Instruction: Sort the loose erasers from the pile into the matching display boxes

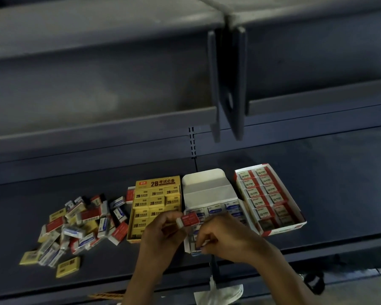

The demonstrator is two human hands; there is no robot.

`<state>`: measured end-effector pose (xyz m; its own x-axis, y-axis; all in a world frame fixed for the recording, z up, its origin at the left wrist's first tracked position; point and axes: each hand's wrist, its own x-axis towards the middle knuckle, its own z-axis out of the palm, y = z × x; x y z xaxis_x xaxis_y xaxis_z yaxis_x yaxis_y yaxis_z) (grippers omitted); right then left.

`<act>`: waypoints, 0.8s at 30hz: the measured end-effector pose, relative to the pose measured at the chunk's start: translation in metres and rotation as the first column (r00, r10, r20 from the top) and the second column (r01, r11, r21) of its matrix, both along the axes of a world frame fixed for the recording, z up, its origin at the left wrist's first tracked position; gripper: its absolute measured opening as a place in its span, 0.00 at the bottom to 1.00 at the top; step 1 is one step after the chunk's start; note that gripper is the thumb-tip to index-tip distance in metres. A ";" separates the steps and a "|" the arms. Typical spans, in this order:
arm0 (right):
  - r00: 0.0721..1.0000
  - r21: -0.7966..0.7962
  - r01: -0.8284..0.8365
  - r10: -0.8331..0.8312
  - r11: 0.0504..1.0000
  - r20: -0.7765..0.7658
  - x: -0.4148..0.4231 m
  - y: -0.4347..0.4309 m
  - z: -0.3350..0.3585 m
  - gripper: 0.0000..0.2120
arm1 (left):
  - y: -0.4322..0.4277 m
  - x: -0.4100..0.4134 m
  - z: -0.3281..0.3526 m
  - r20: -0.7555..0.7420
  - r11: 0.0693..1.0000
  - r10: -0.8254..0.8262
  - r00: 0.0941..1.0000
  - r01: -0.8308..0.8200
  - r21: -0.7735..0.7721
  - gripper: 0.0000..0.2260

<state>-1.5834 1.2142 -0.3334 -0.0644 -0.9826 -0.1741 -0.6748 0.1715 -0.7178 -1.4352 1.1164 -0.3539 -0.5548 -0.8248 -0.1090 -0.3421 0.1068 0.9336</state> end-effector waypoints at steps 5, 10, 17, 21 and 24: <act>1.000 0.013 -0.014 0.014 1.000 0.025 -0.003 -0.001 0.001 0.07 | -0.001 0.000 -0.001 0.003 1.000 0.002 1.000 -0.002 0.027 0.11; 1.000 0.015 0.010 -0.010 1.000 0.012 -0.001 -0.005 -0.003 0.05 | -0.004 0.001 -0.002 0.019 0.999 -0.016 1.000 0.016 0.041 0.10; 0.999 0.037 0.033 -0.032 0.999 -0.039 0.005 -0.017 -0.009 0.04 | -0.004 0.001 -0.002 0.009 0.998 -0.036 0.999 0.035 0.055 0.09; 1.000 0.032 0.017 -0.016 0.999 -0.010 0.002 -0.015 -0.010 0.04 | -0.006 0.001 -0.001 0.011 0.997 -0.071 0.997 0.071 0.015 0.11; 0.996 -0.013 0.085 -0.086 0.996 -0.012 -0.002 -0.013 -0.004 0.05 | -0.005 -0.002 0.004 0.006 0.998 -0.065 0.998 0.065 -0.006 0.14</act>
<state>-1.5850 1.2016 -0.3375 -0.1503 -0.9755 -0.1605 -0.6668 0.2199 -0.7120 -1.4368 1.1111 -0.3499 -0.6070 -0.7874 -0.1075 -0.3394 0.1346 0.9310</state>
